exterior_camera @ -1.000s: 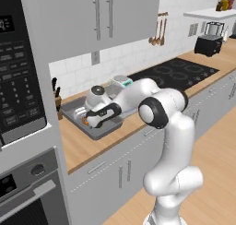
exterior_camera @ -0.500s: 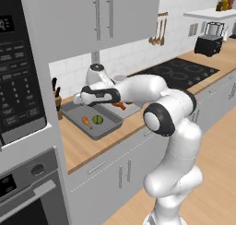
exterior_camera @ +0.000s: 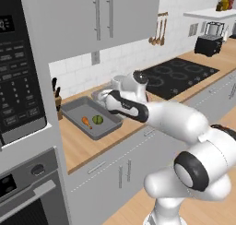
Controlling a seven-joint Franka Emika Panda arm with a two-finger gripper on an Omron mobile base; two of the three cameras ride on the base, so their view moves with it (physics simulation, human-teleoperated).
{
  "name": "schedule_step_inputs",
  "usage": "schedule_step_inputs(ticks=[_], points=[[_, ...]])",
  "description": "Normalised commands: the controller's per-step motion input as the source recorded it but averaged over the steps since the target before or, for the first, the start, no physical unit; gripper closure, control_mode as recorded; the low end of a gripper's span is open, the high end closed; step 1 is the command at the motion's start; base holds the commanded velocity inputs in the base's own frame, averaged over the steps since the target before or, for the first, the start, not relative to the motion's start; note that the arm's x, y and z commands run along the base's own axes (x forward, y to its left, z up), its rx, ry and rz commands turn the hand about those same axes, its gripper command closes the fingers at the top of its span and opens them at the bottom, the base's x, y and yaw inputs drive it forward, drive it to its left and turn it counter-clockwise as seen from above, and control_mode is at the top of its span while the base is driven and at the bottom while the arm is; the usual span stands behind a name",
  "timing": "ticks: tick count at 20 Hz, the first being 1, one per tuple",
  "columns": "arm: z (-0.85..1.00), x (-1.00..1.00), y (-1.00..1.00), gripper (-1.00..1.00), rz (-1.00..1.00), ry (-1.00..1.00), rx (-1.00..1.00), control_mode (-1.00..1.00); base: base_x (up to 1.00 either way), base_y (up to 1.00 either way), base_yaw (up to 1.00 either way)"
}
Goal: Place one lime and one chicken drumstick in each tupperware on the nearby counter, to pack two identical lunches.
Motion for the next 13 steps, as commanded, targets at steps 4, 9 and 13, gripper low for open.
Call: schedule_step_inputs(ticks=[4,9,13], points=[[0.35,-1.0,-1.0,-1.0,0.0,-0.47,0.21,-1.0,0.0,0.0,0.0],[0.39,-1.0,-1.0,-1.0,0.0,-0.44,0.21,-1.0,0.0,0.0,0.0],[0.41,-1.0,-1.0,-1.0,0.0,-0.45,0.23,-1.0,0.0,0.0,0.0]])
